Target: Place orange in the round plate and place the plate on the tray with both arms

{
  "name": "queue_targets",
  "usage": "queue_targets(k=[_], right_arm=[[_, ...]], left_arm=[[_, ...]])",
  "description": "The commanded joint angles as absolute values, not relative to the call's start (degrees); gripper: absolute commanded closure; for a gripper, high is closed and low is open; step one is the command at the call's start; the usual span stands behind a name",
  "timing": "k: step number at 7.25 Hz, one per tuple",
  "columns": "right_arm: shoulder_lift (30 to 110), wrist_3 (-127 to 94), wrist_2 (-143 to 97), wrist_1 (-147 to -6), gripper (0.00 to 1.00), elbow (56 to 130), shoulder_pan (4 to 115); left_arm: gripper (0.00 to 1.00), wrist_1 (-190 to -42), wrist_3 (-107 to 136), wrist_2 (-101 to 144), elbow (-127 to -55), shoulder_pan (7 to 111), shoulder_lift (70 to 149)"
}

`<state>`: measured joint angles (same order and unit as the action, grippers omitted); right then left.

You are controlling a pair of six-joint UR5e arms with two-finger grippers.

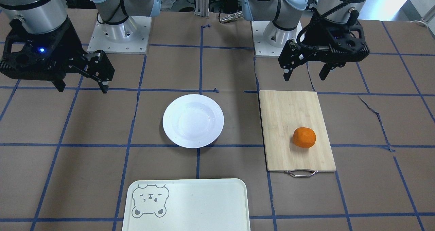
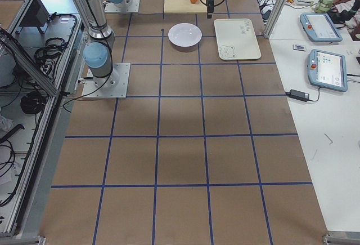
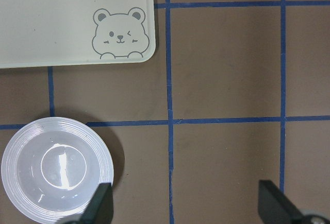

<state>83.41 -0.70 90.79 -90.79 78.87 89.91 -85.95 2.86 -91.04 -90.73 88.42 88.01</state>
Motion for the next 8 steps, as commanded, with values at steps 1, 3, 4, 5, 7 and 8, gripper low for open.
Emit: queue_targets(k=[1,3,4,5,7,8], right_arm=[[83.4,-0.7,90.8,-90.8,0.0,78.8,89.9],[83.4,-0.7,90.8,-90.8,0.0,78.9,89.9],[83.4,-0.7,90.8,-90.8,0.0,78.9,89.9],[83.4,-0.7,90.8,-90.8,0.0,78.8,89.9],[83.4,-0.7,90.8,-90.8,0.0,78.9,89.9],[83.4,-0.7,90.8,-90.8,0.0,78.9,89.9]], left_arm=[[0.0,-86.3,2.6,-91.2,-91.4,88.3,87.9],[0.0,-86.0,2.5,-91.0,-93.7,86.7,90.1],[0.0,-85.7,2.5,-91.1,-95.0,86.5,91.7],[0.0,-85.3,1.9,-91.2,-97.6,85.4,94.3],[0.0,-78.6,-4.9,-97.9,-102.2,82.6,100.0],[0.0,-75.2,-7.6,-100.5,-103.2,82.6,103.1]])
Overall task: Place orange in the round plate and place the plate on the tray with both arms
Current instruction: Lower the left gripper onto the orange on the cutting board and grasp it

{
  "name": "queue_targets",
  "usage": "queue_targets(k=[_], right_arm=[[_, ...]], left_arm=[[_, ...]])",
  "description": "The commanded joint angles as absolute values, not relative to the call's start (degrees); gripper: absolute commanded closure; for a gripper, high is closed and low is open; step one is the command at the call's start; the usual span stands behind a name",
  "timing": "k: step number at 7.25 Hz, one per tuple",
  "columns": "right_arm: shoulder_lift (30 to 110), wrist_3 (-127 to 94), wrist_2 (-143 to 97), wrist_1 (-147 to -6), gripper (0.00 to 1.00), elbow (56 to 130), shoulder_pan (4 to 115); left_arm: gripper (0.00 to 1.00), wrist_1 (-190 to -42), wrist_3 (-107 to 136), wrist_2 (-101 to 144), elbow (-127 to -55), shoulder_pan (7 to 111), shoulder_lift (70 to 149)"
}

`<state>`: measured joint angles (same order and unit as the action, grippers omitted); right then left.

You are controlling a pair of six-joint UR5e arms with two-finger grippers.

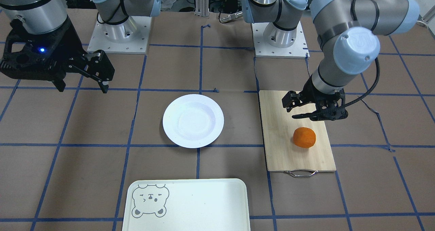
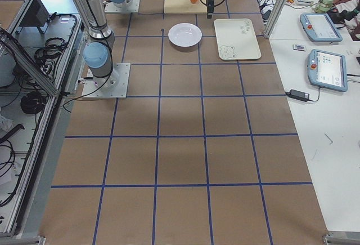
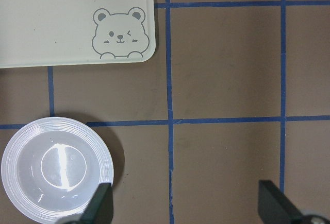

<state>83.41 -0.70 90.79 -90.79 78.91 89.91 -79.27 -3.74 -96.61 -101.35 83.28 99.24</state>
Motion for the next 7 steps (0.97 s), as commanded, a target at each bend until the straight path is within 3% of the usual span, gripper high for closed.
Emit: queue_targets(k=[1,6,7], right_arm=[[83.4,-0.7,90.8,-90.8,0.0,78.9,89.9],[83.4,-0.7,90.9,-90.8,0.0,78.9,89.9],[83.4,-0.7,90.8,-90.8,0.0,78.9,89.9]], left_arm=[[0.0,-73.0,-12.4,-101.0,-102.8,82.6,106.2],[0.0,-67.7,-14.3,-104.1,-101.3,82.1,115.1],[0.4,-67.5,-14.2,-104.0,-101.2,82.1,115.6]])
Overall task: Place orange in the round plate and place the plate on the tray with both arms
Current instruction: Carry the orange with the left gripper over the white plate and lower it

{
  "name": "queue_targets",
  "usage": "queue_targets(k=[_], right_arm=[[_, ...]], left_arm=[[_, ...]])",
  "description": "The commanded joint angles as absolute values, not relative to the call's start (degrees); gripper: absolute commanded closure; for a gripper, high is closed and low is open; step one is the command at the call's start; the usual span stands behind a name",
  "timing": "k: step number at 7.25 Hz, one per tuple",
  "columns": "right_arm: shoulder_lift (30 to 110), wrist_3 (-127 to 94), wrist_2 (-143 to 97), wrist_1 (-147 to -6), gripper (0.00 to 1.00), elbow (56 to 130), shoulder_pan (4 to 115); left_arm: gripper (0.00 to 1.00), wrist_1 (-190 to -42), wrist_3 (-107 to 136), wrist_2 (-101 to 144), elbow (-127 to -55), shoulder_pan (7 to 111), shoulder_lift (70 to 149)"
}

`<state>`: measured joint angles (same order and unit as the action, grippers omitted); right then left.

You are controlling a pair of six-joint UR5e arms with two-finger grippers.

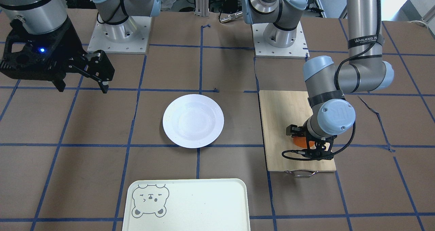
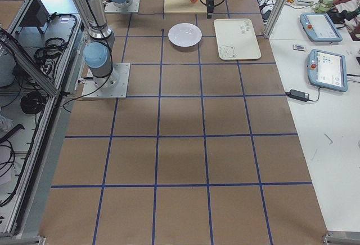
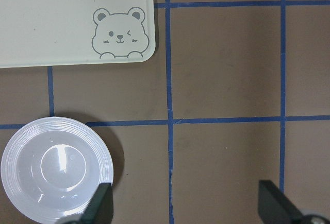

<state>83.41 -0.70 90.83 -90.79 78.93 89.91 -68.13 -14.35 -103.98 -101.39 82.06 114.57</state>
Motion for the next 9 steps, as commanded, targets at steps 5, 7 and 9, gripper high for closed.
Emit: queue_targets(k=[5,7,9], right_arm=[[83.4,-0.7,90.8,-90.8,0.0,78.9,89.9],[83.4,-0.7,90.9,-90.8,0.0,78.9,89.9],[83.4,-0.5,90.9,-90.8,0.0,78.9,89.9]], left_arm=[[0.95,-75.8,-7.7,-90.8,-96.9,88.4,112.4],[0.95,-76.0,5.7,-85.7,-96.2,97.6,112.5],[0.95,-70.7,14.9,-78.0,-96.5,104.3,114.7]])
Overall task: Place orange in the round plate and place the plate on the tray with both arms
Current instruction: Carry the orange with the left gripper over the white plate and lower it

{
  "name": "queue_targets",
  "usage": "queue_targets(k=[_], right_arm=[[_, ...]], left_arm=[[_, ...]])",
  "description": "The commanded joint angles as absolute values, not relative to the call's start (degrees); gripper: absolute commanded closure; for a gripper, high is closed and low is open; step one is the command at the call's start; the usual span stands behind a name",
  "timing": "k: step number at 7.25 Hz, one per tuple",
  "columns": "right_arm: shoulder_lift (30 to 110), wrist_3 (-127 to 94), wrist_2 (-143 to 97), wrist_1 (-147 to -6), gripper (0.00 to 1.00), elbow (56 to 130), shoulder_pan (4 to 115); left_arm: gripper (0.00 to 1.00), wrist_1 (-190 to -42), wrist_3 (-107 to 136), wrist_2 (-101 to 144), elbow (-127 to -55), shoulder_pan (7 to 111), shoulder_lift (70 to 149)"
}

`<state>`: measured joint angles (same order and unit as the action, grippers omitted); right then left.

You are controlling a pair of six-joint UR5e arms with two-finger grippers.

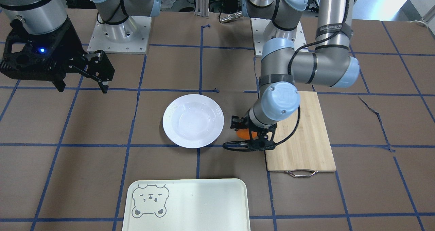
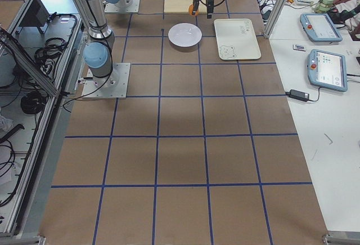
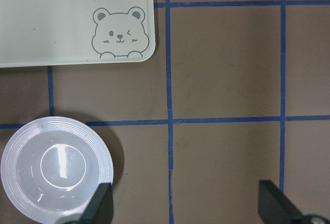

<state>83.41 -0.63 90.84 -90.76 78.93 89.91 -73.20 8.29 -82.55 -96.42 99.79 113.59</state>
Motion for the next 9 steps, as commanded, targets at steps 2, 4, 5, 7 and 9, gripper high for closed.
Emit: queue_targets(k=[2,4,5,7,9], right_arm=[[83.4,-0.2,91.8,-90.2,0.0,78.2,89.8],[83.3,-0.6,90.9,-89.9,0.0,78.2,89.9],[83.3,-0.1,90.8,-90.0,0.0,78.9,89.7],[80.5,-0.3,84.2,-90.0,0.0,79.2,89.1],[78.8,-0.4,81.1,-91.0,0.01,84.1,88.3]], left_arm=[[0.95,-70.3,20.2,-77.4,-96.6,110.6,115.9],[0.52,-67.1,22.1,-77.5,-97.0,112.2,117.6],[0.01,-67.0,22.2,-78.0,-97.0,112.2,118.2],[0.0,-67.1,22.3,-78.5,-95.7,111.2,115.9],[0.0,-74.2,21.3,-80.8,-90.6,105.2,112.8]])
